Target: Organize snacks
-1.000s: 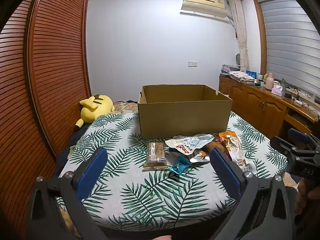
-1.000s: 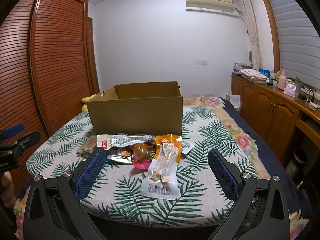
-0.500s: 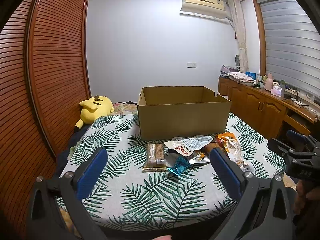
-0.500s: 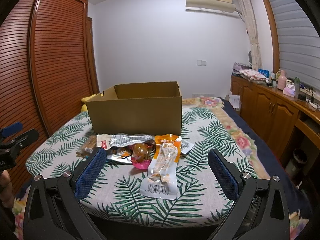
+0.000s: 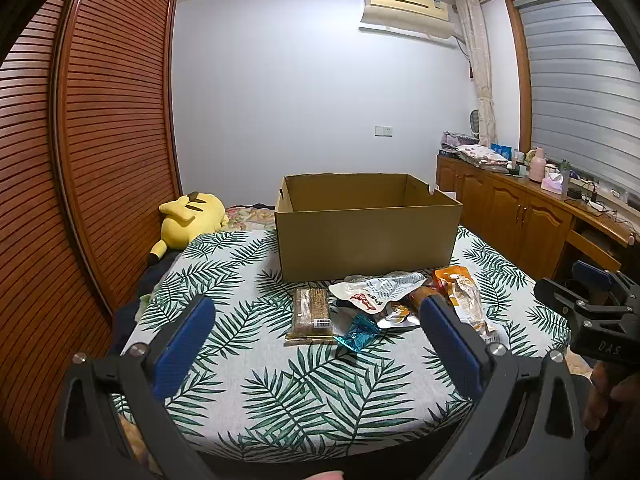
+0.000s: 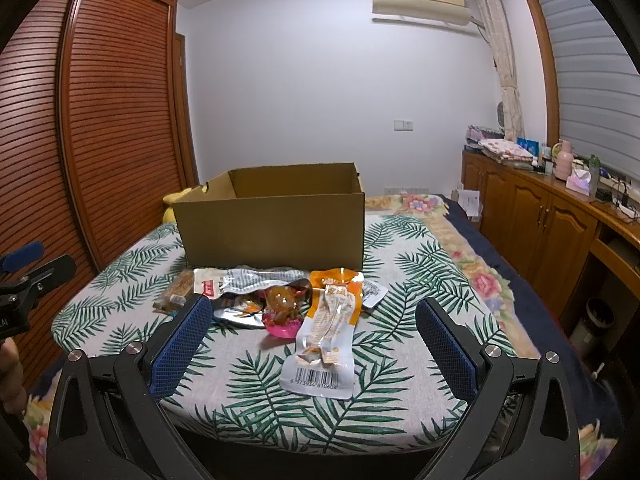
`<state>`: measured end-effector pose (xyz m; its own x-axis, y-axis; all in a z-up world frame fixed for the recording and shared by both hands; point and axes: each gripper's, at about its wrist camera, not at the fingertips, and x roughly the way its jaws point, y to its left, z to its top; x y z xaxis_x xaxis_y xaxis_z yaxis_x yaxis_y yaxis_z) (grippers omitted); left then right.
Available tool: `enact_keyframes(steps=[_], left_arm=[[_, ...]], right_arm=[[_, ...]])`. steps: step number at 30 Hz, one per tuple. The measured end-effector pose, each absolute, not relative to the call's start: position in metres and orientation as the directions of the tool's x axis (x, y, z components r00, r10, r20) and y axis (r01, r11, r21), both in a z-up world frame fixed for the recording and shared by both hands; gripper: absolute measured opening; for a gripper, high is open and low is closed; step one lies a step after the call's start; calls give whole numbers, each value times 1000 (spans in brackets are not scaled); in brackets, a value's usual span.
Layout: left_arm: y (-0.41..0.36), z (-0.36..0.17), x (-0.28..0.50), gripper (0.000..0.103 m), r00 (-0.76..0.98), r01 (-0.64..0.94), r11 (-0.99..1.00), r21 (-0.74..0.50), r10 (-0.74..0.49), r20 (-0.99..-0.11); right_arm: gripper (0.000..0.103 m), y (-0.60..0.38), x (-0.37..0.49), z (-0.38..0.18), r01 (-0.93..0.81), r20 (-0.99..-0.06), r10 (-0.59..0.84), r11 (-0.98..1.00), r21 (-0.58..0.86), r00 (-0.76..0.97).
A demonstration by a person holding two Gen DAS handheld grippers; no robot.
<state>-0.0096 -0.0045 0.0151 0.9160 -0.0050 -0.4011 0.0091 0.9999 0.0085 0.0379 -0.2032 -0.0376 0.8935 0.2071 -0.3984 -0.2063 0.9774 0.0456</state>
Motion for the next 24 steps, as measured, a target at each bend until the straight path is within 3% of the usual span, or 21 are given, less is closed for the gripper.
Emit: enact_keyframes(steps=[24], left_arm=[[-6,16,-10,103,913,13,1000,8,-9,-407]], right_arm=[[103,-203,38,-39,-204,-404,204,978,44,892]])
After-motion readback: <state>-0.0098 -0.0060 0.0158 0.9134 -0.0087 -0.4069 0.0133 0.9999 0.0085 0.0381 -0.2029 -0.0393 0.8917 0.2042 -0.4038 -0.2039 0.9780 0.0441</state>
